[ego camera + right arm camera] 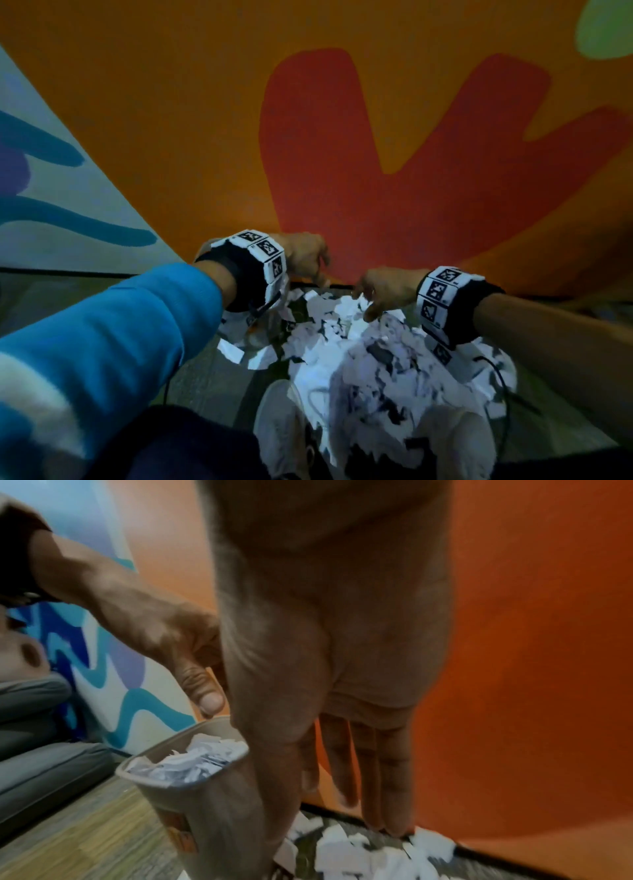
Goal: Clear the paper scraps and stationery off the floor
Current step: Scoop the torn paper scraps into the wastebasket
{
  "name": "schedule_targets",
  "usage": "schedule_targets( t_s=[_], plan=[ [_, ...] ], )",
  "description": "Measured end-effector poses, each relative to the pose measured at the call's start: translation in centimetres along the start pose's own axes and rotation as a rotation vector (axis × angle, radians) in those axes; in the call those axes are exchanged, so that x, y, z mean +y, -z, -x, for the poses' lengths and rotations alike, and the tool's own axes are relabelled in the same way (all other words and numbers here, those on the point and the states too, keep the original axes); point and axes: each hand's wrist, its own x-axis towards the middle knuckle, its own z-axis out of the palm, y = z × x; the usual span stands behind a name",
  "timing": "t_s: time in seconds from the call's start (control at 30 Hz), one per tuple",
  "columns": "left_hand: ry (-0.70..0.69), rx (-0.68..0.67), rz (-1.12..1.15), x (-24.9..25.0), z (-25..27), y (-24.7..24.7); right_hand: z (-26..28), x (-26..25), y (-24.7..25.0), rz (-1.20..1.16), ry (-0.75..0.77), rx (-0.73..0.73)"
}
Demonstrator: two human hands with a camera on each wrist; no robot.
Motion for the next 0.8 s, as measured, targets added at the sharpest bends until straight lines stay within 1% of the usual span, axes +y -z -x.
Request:
schedule_targets(
  t_s=[0.1,0.17,0.23,0.27,0.3,0.4,0.53,0.63,0.73,0.8],
  plan=[
    [-0.043,-0.129,-0.024,3.1,-3.7,-3.5,0.3,4.7,-4.0,-0.144,-0.071,-0.031],
    [-0.044,-0.235,-0.062,4.6,-6.0,-6.1,0.2,7.8,-6.8,-0.210,-0.120,-0.089],
    [-0.020,-0.344,-0.061,4.9,-8.2,-8.5,-0.2,11.1,-9.6,-0.279,-0.157,-0.135],
    [0.007,-0.382,-0.029,5.0,-9.3,-9.8,-0.4,12.8,-11.1,-0.322,-0.168,-0.144],
    [0.029,-0.391,0.011,5.5,-10.6,-11.1,-0.3,14.7,-12.7,-0.372,-0.188,-0.149],
    [0.023,-0.278,0.063,7.0,-13.9,-15.0,-0.1,19.8,-16.7,-0.471,-0.275,-0.130],
    [-0.086,-0.236,0.146,10.4,-19.1,-19.4,-0.2,26.3,-20.9,-0.625,-0.440,-0.046],
    [-0.172,-0.225,0.103,12.8,-23.4,-22.3,-0.9,29.7,-23.6,-0.599,-0.516,0.043],
    [-0.236,-0.190,0.083,15.6,-27.7,-25.3,-2.0,32.6,-26.0,-0.626,-0.656,0.146],
    [-0.253,-0.162,0.044,16.9,-29.6,-27.2,-2.6,34.1,-27.5,-0.624,-0.737,0.147]
  ],
)
